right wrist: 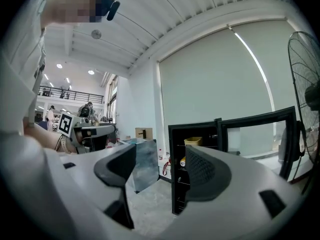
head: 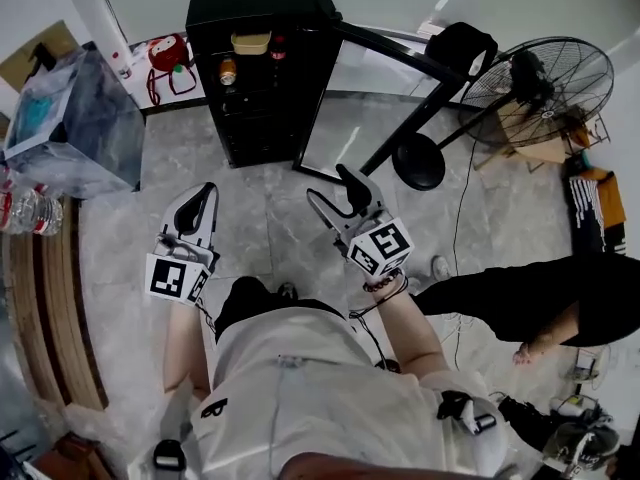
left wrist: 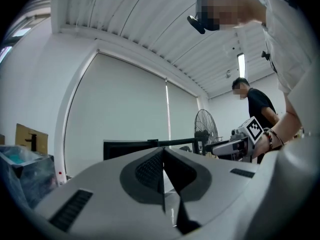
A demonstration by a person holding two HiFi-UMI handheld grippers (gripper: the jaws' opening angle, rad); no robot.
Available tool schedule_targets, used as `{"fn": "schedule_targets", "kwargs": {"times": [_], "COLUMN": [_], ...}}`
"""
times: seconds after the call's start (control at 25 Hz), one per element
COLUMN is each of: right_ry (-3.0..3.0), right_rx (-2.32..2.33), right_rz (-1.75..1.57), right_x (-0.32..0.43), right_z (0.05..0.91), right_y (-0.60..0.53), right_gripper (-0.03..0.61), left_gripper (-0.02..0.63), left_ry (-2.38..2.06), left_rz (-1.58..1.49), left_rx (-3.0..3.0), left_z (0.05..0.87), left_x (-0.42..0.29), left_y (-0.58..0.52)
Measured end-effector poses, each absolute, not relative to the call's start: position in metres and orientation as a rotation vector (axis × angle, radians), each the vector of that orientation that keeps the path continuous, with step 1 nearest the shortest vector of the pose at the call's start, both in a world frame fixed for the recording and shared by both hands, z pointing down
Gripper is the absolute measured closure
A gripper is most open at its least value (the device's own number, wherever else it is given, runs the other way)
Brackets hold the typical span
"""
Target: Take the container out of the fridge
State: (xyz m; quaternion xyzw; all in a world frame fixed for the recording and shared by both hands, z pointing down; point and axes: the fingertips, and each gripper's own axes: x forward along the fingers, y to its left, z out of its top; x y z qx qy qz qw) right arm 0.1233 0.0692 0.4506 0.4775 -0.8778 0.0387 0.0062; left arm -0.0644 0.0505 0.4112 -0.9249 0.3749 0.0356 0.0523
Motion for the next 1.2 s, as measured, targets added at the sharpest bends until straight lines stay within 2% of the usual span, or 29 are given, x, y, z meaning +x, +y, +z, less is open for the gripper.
{"fn": "schedule_targets", "kwargs": {"times": [0.4, 0.92, 1.2], "right_ry": [-2.780, -2.698, -2.670], "right_rx": [1.465, 1.608, 1.663], "right_rz": [0.113, 0.123, 0.119], "right_x": [0.127, 0.149, 0.140], "right_z": [0.453, 0.450, 0.441], "right_y": [0.037, -0.087, -0.152], "right_gripper": [0.282, 0.282, 0.282], "left_gripper": [0.604, 0.604, 0.604], "left_ry": [1.211, 1.076, 1.017], "left_rz": [0.086, 0.009, 0.015], "left_rx": [-2.796, -2.893, -2.923], "left_z": [0.422, 0.437, 0.433], "left_x": [-0.069, -0.049, -0.060], "left_y": [0.021, -0.113, -0.182]}}
